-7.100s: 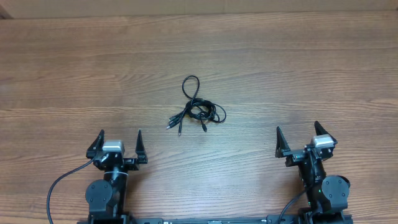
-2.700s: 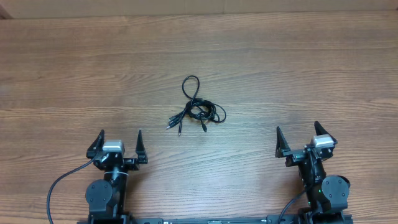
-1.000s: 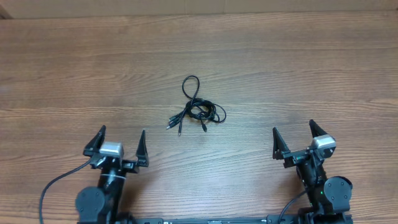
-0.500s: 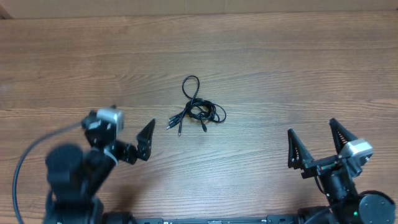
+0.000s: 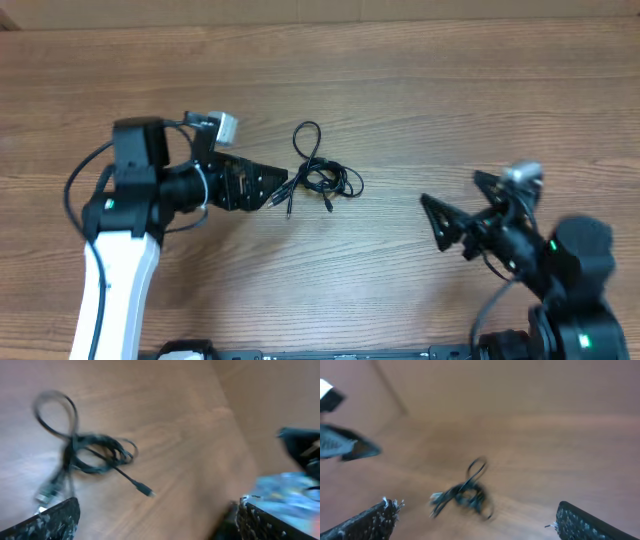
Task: Untangle cables
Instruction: 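Move both grippers inward toward the black cable bundle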
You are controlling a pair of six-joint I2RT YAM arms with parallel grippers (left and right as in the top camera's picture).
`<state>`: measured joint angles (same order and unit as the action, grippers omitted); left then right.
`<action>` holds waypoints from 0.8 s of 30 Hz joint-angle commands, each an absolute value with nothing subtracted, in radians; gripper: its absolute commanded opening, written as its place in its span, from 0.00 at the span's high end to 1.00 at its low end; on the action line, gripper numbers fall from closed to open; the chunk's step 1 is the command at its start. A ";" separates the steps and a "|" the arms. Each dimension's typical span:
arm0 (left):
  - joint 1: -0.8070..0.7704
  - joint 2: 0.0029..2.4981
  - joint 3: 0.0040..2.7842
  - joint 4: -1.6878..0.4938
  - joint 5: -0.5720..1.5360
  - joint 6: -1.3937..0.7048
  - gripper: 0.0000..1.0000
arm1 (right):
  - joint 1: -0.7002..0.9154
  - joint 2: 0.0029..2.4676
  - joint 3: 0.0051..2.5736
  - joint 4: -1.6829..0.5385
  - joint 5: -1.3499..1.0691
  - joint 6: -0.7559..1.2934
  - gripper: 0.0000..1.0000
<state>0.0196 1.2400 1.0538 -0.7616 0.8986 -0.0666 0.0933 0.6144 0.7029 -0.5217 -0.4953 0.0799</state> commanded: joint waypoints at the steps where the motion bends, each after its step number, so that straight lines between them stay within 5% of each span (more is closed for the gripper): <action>1: 0.012 1.320 1.076 -0.758 1.011 -0.142 0.03 | 0.099 0.719 0.735 -0.509 -0.688 0.086 0.00; 3: 0.012 1.376 1.076 -0.758 1.011 -0.142 0.20 | 0.099 0.796 0.735 -0.488 -0.761 0.087 0.00; 5: 0.012 1.422 1.076 -0.759 1.010 -0.135 0.85 | 0.099 0.859 0.735 -0.461 -0.831 0.086 0.00; 6: 0.012 1.446 1.076 -0.759 1.010 -0.135 0.96 | 0.099 0.893 0.735 -0.439 -0.872 0.087 0.00; 15: -0.047 1.623 1.076 -0.726 0.818 -0.224 0.96 | 0.099 1.128 0.735 -0.337 -1.065 0.192 0.00; 17: -0.060 1.645 1.076 -0.692 0.783 -0.263 0.96 | 0.099 1.160 0.735 -0.326 -1.064 0.209 0.18; 19: -0.075 1.665 1.076 -0.648 0.757 -0.281 0.95 | 0.099 1.189 0.735 -0.322 -1.063 0.218 0.58; 21: -0.092 1.681 1.076 -0.613 0.708 -0.318 0.93 | 0.099 1.215 0.735 -0.323 -1.064 0.219 0.82; 22: -0.103 1.688 1.076 -0.600 0.676 -0.343 0.92 | 0.099 1.226 0.735 -0.323 -1.063 0.229 0.92; 24: -0.126 1.698 1.076 -0.575 0.622 -0.387 0.85 | 0.099 1.253 0.735 -0.322 -1.050 0.264 0.96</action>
<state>-0.0929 1.6764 1.0557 -0.5964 0.7395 -0.2901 0.0933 1.2213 0.7040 -0.3309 -1.0405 0.2104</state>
